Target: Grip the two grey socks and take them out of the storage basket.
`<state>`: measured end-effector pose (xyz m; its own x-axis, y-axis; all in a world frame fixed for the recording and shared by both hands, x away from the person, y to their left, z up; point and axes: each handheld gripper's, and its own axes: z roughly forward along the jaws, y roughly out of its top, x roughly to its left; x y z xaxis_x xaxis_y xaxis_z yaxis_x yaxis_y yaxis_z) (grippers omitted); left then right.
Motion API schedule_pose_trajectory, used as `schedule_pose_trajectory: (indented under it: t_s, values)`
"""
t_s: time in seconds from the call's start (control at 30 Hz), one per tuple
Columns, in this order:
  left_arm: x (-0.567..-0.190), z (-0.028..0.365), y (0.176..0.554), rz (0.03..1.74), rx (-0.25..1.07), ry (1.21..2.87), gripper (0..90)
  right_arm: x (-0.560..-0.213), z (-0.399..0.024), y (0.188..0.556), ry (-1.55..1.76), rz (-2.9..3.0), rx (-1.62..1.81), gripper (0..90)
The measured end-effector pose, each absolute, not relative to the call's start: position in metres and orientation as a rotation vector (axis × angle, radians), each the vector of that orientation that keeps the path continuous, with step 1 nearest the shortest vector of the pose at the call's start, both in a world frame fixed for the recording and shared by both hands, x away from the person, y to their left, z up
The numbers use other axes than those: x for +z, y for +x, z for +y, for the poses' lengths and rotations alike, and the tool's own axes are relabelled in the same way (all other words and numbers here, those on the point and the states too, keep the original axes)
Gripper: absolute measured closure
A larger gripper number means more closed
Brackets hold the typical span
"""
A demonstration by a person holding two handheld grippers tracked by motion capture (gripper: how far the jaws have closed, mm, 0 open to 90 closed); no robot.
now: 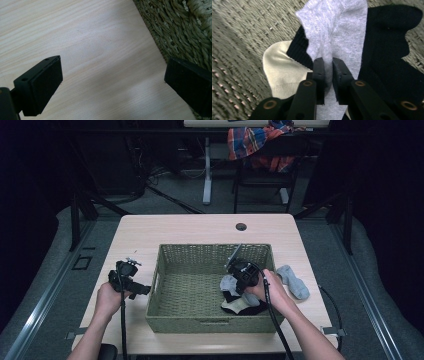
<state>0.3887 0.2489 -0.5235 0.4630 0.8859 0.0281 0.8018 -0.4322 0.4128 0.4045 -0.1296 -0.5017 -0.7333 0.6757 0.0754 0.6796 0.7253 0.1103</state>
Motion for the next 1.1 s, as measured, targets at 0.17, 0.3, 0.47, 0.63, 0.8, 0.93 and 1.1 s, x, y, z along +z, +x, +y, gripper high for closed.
schedule_pose_trajectory:
  t_s: [0.17, 0.3, 0.47, 0.63, 0.8, 0.93, 1.1]
  values:
    - [-0.524, 0.249, 0.389, 1.43, 0.343, 2.374, 1.8, -0.485, -0.134, 0.399, -1.151, -2.889, -0.286, 84.2]
    - [-0.523, 0.249, 0.389, 1.431, 0.348, 2.371, 1.8, -0.474, -0.139, 0.398, -1.155, -2.902, -0.349, 84.3]
    - [-0.524, 0.249, 0.389, 1.433, 0.349, 2.369, 1.9, -0.464, -0.147, 0.4, -1.178, -2.911, -0.387, 84.3]
    - [-0.524, 0.249, 0.389, 1.434, 0.345, 2.368, 1.8, -0.453, -0.153, 0.401, -1.211, -2.905, -0.446, 84.2]
    - [-0.524, 0.249, 0.389, 1.434, 0.344, 2.369, 1.8, -0.443, -0.156, 0.399, -1.228, -2.917, -0.496, 84.0]
    - [-0.524, 0.249, 0.389, 1.433, 0.345, 2.369, 1.8, -0.437, -0.158, 0.399, -1.23, -2.925, -0.505, 84.1]
    - [-0.524, 0.249, 0.389, 1.433, 0.344, 2.369, 1.8, -0.428, -0.159, 0.396, -1.243, -2.935, -0.532, 84.2]
